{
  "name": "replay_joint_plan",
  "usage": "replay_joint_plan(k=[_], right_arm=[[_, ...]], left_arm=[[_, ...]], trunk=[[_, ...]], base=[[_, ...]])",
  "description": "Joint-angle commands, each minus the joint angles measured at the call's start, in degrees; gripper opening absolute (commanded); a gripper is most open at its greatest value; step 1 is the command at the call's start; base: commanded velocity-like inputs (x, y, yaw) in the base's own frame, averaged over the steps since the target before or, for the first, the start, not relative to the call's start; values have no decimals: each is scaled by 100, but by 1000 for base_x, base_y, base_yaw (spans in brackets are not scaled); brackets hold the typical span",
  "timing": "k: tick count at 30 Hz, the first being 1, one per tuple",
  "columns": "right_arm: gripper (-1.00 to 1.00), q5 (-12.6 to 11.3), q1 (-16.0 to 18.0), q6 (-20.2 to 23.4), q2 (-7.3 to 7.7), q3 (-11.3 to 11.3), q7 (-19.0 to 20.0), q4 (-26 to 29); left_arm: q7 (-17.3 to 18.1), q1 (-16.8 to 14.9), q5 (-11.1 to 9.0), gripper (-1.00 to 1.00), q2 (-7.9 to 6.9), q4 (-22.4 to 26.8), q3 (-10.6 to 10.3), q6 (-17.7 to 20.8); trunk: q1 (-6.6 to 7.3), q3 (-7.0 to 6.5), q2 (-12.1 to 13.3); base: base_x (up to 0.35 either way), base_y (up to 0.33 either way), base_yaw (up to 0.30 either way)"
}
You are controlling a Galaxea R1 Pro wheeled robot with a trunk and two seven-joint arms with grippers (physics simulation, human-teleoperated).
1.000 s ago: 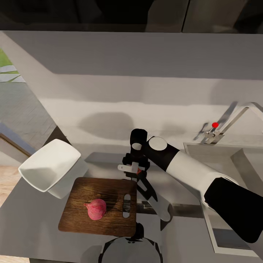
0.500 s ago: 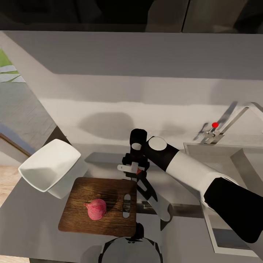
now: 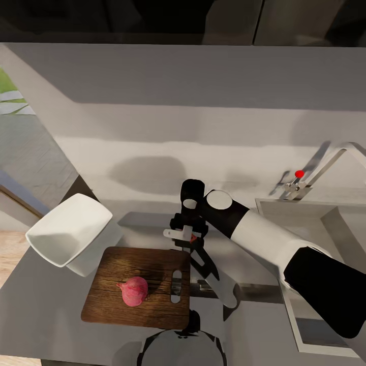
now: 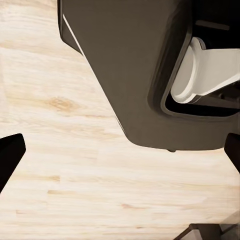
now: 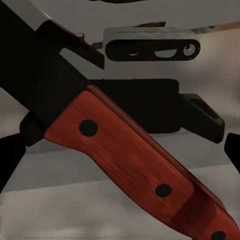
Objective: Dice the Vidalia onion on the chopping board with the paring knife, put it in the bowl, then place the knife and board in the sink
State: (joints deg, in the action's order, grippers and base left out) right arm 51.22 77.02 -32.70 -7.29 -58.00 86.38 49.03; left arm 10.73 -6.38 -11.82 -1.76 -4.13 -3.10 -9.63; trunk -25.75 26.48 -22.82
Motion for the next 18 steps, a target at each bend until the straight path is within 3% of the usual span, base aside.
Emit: replay_joint_plan(k=[1, 18], right_arm=[[100, 11, 6, -35, 0, -9, 2, 2], [100, 11, 6, -26, 0, -9, 10, 1]], left_arm=[[35, -11, -58, 100, 2, -27, -33, -39], [35, -7, -58, 100, 128, -27, -33, -39]], trunk=[[-3, 8, -9], [-3, 8, -9]], base=[[0, 0, 0], [0, 0, 0]])
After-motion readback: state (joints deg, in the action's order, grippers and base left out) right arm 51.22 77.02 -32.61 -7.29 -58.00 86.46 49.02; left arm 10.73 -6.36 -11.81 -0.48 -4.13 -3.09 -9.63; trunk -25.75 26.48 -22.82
